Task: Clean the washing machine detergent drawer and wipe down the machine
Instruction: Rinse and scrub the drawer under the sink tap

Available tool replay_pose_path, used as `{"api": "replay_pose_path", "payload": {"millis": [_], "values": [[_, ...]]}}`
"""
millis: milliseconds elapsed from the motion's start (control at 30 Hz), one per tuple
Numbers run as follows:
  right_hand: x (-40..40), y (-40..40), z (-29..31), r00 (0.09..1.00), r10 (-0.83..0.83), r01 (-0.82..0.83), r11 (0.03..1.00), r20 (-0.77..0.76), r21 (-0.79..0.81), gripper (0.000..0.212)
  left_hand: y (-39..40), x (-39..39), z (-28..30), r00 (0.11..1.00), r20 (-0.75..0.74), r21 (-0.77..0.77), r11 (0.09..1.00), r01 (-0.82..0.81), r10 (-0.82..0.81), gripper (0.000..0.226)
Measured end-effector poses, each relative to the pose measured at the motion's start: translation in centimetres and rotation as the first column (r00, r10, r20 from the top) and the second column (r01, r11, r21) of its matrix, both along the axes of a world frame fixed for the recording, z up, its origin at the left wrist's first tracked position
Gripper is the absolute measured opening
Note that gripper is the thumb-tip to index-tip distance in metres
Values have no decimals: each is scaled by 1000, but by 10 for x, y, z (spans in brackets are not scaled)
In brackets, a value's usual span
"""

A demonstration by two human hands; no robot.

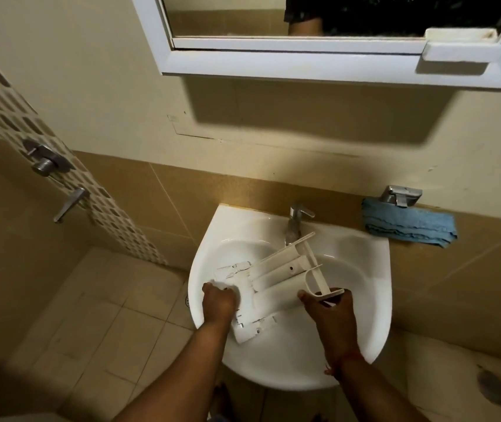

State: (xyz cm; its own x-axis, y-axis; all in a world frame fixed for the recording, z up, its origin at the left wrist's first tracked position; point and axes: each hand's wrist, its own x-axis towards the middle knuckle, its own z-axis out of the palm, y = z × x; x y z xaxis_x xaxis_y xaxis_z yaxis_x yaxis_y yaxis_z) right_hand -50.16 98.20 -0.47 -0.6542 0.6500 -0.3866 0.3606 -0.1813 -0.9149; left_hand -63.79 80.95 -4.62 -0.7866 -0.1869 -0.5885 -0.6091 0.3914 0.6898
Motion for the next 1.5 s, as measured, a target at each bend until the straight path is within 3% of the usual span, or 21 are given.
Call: {"api": "replay_pose_path", "payload": {"millis": [133,233,333,533,667,733,800,833,900,967,1033,1067,1133,1200,1233,1267,1300,1333,1400,1467,1500], "values": [[-1,-8,-4,999,-26,28,998,44,-59,54,-1,-8,-7,989,-73,-245,963,109,-131,33],[2,-11,-12,992,-115,126,962,58,-241,62,-1,-14,4,953,-234,-309,944,117,-194,13],[0,-4,-15,981,-173,195,889,90,-415,61,4,-23,13,907,-300,-333,924,191,-296,21],[-14,20,-18,934,132,20,909,332,-417,46,13,-42,7,831,-301,-370,861,350,-467,25],[-27,36,-21,879,158,-74,977,450,-199,52,27,-48,4,831,-339,-245,894,376,-442,33],[-39,35,-29,852,119,-190,978,510,90,35,31,-50,4,870,-321,-112,927,358,-375,32],[-54,28,-35,896,76,-189,956,437,223,16,29,-53,3,921,-230,36,943,331,-315,29],[-63,22,-33,939,72,-139,974,336,178,8,28,-55,1,939,-161,90,943,321,-304,26],[-87,9,-26,993,-5,21,992,122,-127,17,26,-58,2,950,-21,178,934,310,-312,22],[-111,4,-25,983,-186,160,844,0,-512,22,26,-62,2,936,29,206,919,337,-350,27],[-132,6,-30,931,-364,242,591,14,-769,18,27,-63,2,934,42,209,918,338,-354,28],[-140,8,-35,917,-397,259,517,39,-816,16,28,-63,1,938,40,215,920,328,-344,26],[-154,6,-45,940,-340,201,542,6,-816,16,28,-65,-3,946,33,235,922,307,-323,23],[-162,-12,-46,992,-102,25,752,-79,-659,17,28,-65,-4,946,12,237,920,312,-323,20],[-163,-23,-42,992,76,-114,886,-101,-450,17,28,-65,-6,946,2,244,917,315,-326,20],[-159,-35,-40,957,279,-288,945,-80,-156,20,27,-65,-8,946,-4,253,915,314,-323,21],[-152,-46,-42,884,468,-463,873,1,152,26,27,-65,-9,953,-6,271,917,292,-302,22],[-142,-55,-46,795,597,-590,717,109,371,35,28,-64,-8,960,-1,284,920,268,-280,22],[-112,-64,-64,716,640,-616,391,279,684,51,29,-62,-9,965,8,279,927,250,-262,19],[-89,-59,-79,719,538,-604,173,439,778,58,29,-61,-11,965,-13,274,927,256,-263,17],[-82,-50,-83,711,481,-642,146,513,753,62,29,-61,-10,965,-29,267,928,259,-261,17]]}}
